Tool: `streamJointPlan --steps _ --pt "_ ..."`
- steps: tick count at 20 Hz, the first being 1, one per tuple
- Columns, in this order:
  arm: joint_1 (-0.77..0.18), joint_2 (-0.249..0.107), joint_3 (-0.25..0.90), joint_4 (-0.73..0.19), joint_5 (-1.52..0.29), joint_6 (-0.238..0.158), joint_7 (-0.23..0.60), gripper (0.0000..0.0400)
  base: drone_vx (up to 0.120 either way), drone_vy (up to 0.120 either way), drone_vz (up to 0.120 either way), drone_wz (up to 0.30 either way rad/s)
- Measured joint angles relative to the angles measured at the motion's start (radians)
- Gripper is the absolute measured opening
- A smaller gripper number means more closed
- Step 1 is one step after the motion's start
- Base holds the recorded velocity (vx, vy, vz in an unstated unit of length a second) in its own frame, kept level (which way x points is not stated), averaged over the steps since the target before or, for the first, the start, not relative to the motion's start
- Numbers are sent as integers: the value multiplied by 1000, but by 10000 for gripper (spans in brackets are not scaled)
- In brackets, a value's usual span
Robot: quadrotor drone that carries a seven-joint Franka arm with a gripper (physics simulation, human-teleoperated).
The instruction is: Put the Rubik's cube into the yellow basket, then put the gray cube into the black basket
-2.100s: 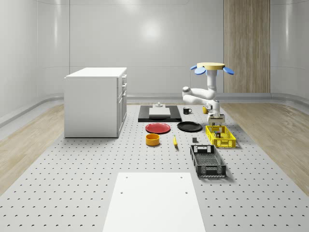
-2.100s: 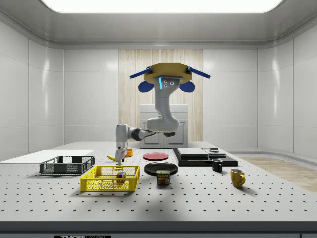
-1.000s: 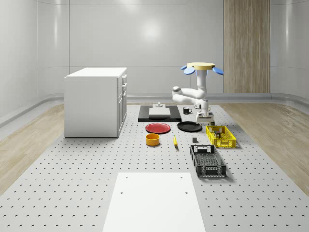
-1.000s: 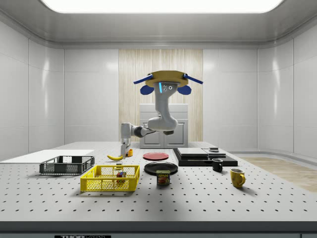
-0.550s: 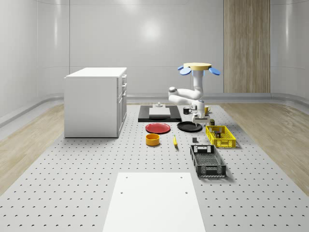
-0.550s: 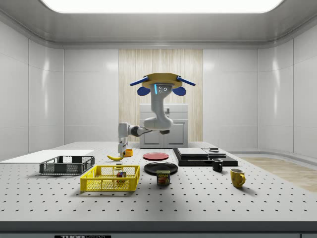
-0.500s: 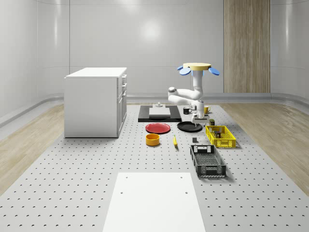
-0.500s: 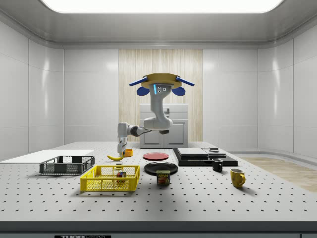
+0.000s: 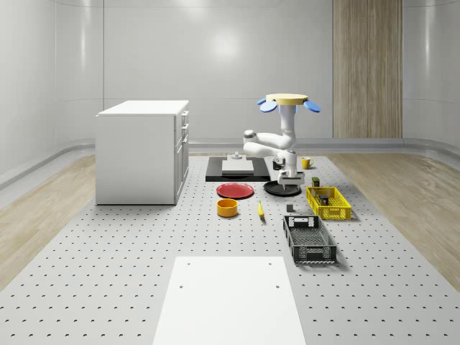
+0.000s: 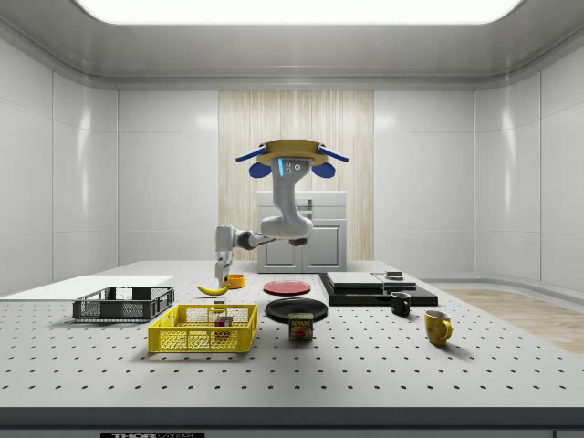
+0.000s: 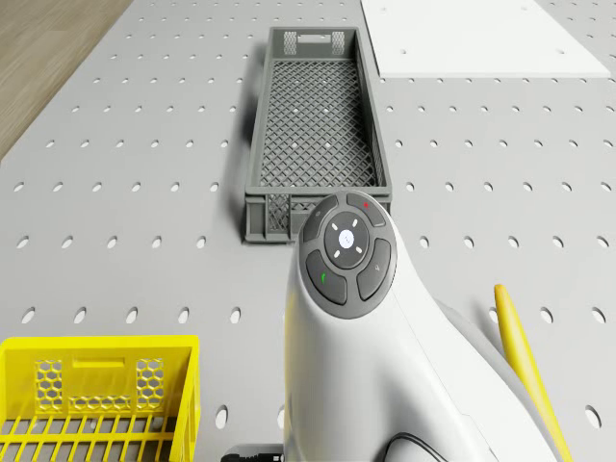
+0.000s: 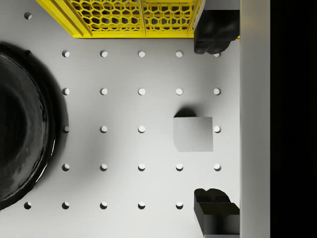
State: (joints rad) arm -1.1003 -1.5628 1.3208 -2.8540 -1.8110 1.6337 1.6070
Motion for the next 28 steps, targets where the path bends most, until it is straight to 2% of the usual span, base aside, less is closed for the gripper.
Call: streamJointPlan --steps 2,13,17,28 --pt "0 0 0 0 0 0 0 400 0 -80 -60 0" --pt "0 -2 0 0 1 2 0 400 4 0 -120 0" --pt "-1 -2 0 0 1 2 0 400 120 0 0 0" --pt "-15 -3 -97 27 -90 38 -3 400 0 0 0 0"
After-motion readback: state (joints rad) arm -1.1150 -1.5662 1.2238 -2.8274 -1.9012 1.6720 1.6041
